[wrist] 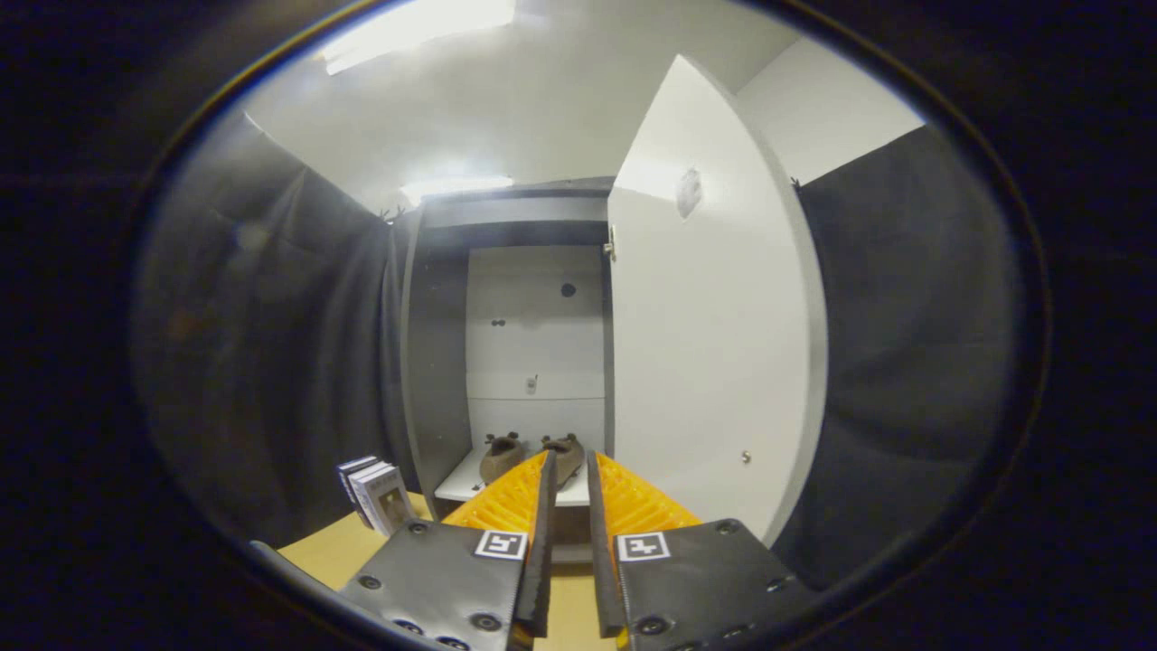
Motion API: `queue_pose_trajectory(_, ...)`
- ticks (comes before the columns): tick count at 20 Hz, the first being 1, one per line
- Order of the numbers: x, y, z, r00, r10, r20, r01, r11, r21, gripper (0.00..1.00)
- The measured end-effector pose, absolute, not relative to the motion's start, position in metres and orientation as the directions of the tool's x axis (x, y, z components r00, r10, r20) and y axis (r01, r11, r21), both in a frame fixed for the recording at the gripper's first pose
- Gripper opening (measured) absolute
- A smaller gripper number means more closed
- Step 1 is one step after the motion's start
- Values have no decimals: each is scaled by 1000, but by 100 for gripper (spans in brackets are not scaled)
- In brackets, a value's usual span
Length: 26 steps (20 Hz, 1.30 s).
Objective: Open the shoe cabinet door, grab the shoes and put them into the shoe cabinet, then close the shoe cabinet door.
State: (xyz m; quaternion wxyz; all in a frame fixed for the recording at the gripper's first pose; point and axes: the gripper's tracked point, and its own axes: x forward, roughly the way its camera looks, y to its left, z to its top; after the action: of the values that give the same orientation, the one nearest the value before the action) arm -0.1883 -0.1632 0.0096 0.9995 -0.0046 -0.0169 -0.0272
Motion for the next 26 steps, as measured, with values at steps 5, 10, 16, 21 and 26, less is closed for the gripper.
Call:
queue_pose_trajectory(5, -220, -203, 18, 997, -60, 54, 60, 998, 4, 24)
queue_pose_trajectory(10, -244, -242, 27, 991, -122, 62, 122, 992, -2, 25)
queue_pose_trajectory(16, -244, -284, 12, 975, -221, -6, 221, 975, 3, 26)
queue_pose_trajectory(21, -227, -303, -10, 965, -251, -69, 253, 967, 20, 30)
queue_pose_trajectory(26, -212, -295, -29, 967, -220, -126, 223, 975, 8, 39)
